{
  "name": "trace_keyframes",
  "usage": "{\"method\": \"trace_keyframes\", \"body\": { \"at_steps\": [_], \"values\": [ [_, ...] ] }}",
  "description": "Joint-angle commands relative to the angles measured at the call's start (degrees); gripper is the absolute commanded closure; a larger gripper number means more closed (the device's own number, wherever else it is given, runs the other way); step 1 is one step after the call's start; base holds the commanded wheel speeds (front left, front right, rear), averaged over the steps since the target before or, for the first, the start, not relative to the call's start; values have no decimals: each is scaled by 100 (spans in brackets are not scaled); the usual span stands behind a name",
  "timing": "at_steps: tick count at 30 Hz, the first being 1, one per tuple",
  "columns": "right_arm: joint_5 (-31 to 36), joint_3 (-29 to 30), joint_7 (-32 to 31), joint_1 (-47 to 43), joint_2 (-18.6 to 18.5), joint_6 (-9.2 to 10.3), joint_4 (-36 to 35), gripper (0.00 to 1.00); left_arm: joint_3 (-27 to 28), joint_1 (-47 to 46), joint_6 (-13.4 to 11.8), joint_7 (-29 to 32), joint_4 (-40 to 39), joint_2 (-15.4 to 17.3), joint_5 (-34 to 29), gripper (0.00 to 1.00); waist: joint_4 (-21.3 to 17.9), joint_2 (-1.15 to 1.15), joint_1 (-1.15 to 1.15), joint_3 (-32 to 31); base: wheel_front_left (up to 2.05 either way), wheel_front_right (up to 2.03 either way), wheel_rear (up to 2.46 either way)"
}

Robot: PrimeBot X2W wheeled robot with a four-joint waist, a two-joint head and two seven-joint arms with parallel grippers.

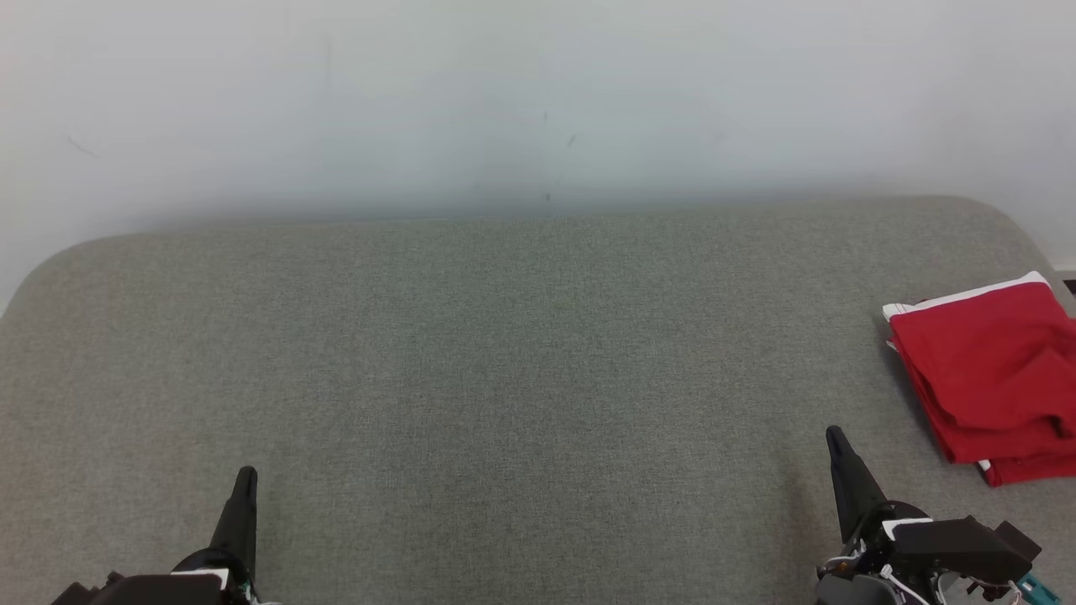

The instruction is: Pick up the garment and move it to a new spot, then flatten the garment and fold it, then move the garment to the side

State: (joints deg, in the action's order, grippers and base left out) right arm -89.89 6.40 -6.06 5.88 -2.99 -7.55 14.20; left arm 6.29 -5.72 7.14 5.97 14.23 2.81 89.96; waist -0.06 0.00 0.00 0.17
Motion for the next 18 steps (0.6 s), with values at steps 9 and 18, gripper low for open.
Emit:
{"method": "trace_keyframes", "body": {
  "at_steps": [9, 18],
  "values": [
    [-255, 19, -63, 52, 21, 12, -26, 100, 35, -83, 48, 74, -25, 12, 258, 100, 6, 0, 0, 1, 0, 0, 0],
    [-256, 19, -63, 51, 21, 12, -25, 100, 35, -82, 43, 74, -25, 12, 258, 100, 6, 0, 0, 1, 0, 0, 0]
  ]
}}
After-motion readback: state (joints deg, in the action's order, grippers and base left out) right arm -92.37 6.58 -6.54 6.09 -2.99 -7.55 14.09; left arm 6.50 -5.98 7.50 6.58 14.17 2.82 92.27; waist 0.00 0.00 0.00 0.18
